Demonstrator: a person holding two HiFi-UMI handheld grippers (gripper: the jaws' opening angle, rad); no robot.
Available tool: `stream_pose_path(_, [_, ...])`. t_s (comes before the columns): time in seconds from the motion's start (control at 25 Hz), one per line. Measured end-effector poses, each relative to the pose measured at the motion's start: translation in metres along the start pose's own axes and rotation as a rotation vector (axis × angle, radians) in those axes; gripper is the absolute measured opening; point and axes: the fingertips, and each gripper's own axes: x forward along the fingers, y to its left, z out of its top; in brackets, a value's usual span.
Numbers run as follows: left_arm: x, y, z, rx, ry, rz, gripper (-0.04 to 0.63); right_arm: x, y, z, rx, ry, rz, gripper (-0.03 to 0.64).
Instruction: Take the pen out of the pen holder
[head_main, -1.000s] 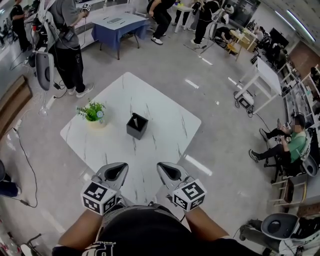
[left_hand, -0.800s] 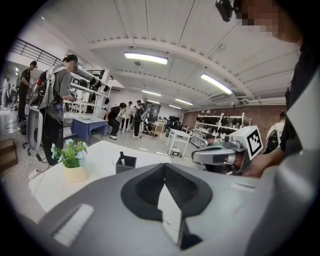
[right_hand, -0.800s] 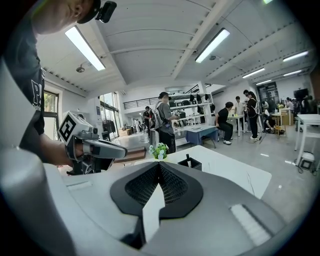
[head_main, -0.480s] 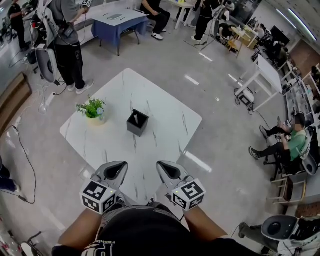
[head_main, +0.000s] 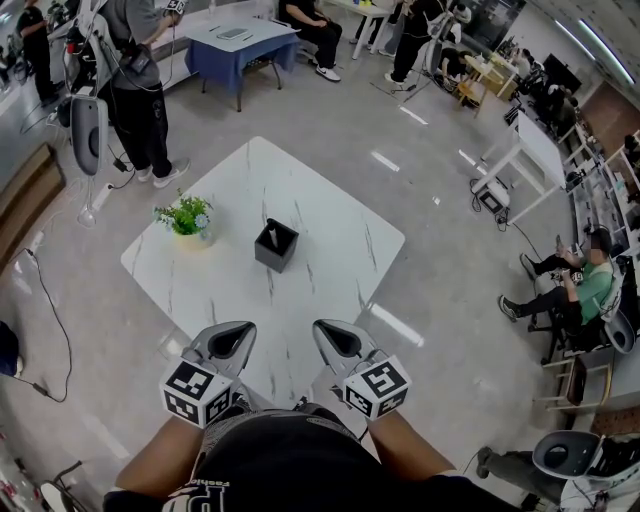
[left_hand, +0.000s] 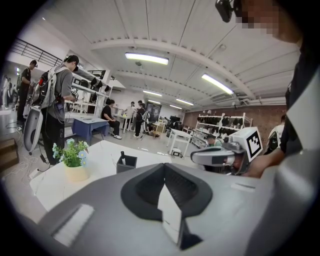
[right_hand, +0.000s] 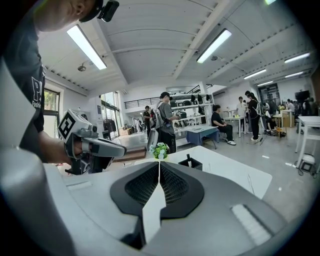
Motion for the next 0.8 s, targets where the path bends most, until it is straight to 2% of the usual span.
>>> stream_pose_path(0.2, [0.000,-0.002,-0.004,0.001,0.006,-0.005,0.057,0.001,0.003,0.001,-0.014,-0.007,0.010,0.005])
stream_pose_path(0.52, [-0.003,-0.007,-0.004,0.010,0.013,-0.017,0.057,0.001,0.010,0.003,-0.034,-0.004,0.024,0.054])
stream_pose_path(0.8, [-0.003,-0.006,-0.004,0.013,0.016,-0.019,0.057,0.003,0.011,0.001,-0.066,0.011,0.026,0.057])
